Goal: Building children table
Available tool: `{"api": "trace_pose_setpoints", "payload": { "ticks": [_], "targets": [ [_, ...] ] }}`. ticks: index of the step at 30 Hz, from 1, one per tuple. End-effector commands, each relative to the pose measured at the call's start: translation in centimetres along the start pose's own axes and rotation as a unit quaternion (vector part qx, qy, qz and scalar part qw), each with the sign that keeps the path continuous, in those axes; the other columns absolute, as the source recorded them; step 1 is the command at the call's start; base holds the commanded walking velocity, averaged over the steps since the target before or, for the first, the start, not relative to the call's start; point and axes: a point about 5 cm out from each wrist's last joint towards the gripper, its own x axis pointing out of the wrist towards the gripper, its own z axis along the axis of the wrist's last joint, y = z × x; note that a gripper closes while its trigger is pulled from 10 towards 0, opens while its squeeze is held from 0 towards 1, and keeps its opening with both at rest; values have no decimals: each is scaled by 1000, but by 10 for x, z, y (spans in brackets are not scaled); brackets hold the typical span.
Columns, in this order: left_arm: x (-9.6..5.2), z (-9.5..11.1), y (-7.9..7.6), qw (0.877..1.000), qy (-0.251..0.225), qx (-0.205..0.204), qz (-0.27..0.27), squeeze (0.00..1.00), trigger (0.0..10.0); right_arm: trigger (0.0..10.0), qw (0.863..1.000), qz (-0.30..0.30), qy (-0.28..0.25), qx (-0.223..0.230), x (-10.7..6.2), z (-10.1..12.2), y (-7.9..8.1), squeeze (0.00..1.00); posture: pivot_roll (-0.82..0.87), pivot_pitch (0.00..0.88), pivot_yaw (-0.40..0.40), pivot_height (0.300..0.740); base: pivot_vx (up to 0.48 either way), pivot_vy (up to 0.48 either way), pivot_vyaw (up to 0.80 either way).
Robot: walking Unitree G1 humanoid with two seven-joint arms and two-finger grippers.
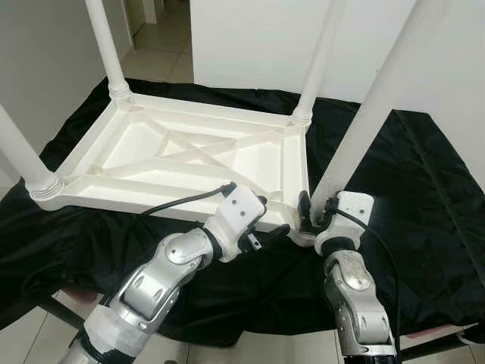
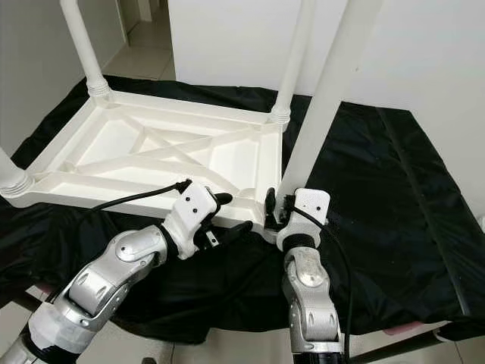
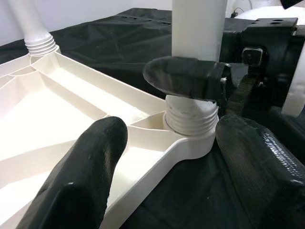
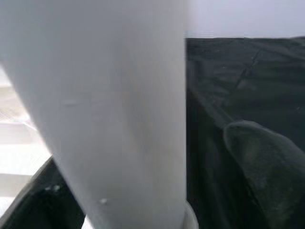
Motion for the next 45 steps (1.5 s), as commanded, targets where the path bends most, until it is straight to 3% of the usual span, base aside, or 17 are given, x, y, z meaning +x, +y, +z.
{"api": "trace_pose_setpoints", "payload": {
  "ticks": [1, 3, 4, 7, 9, 13, 17, 25, 26, 27, 28, 31, 32, 43, 44, 45],
  "targets": [
    [-1, -3, 0, 1000, 9, 5, -21, 0, 10000, 10000, 1000, 18, -3, 9, -1, 0, -6, 1000, -5, 62, -45, 740, 0, 0, 0],
    [-1, -3, 1, 1000, 9, 6, -21, 0, 10000, 10000, 999, 40, 5, 7, 0, -1, -10, 1000, -7, 58, -47, 740, 0, 0, 0],
    [-1, -3, 1, 1000, 9, 7, -22, 0, 10000, 10000, 996, 84, 16, -4, 1, -2, -14, 0, -7, 56, -46, 740, 0, 0, 0],
    [-1, -3, 2, 1000, 9, 8, -23, 0, 10000, 10000, 993, 117, 24, -10, 2, -2, -18, 0, -8, 54, -47, 740, 0, 0, 0],
    [-1, -3, 2, 1000, 9, 10, -23, 0, 10000, 10000, 985, 170, 30, -24, 5, -1, -23, 0, -7, 53, -47, 740, 0, 0, 0],
    [-1, -3, 2, 1000, 9, 10, -23, 0, 10000, 10000, 981, 188, 29, -30, 7, 0, -24, 0, -7, 49, -47, 740, 0, 0, 0],
    [1, -2, 1, 1000, 7, 11, -26, 0, 10000, 10000, 961, 264, 35, -75, 25, 1, -26, 0, -5, 41, -47, 740, 0, 0, 0],
    [3, 0, 2, 1000, 3, 14, -22, 0, 10000, 10000, 943, 317, 36, -90, 39, 4, -22, 0, 3, 36, -53, 740, 0, 0, 0],
    [3, 0, 2, 1000, 3, 15, -21, 0, 10000, 6627, 940, 327, 39, -95, 41, 3, -21, 0, 6, 35, -57, 740, 0, 0, 0],
    [3, 0, 2, 1000, 3, 15, -21, 0, 10000, 6627, 937, 333, 41, -98, 43, 3, -21, 0, 6, 35, -57, 740, 0, 0, 0],
    [3, 0, 2, 1000, 3, 15, -20, 0, 10000, 1020, 936, 335, 46, -100, 43, 1, -22, 0, 10, 35, -61, 740, 0, 0, 0],
    [3, 0, 3, 1000, 3, 14, -19, 0, 10000, 1020, 934, 339, 51, -100, 44, 0, -24, 0, 10, 35, -61, 740, 0, 0, 0],
    [3, 0, 3, 1000, 3, 13, -14, 0, 10000, 0, 931, 347, 61, -92, 42, -4, -26, 0, 12, 36, -67, 740, 0, 0, 0],
    [3, 0, 4, 1000, 1, 14, -13, 0, 10000, 0, 928, 354, 81, -79, 38, -12, -30, 0, 6, 38, -64, 740, 0, 0, 0],
    [3, 0, 4, 1000, 1, 14, -13, 0, 10000, 10000, 927, 356, 86, -76, 36, -14, -29, 0, 5, 39, -64, 740, 0, 0, 0],
    [3, 0, 4, 1000, 1, 14, -13, 0, 10000, 10000, 927, 356, 86, -76, 36, -14, -29, 0, 5, 39, -64, 740, 0, 0, 0]
  ]
}}
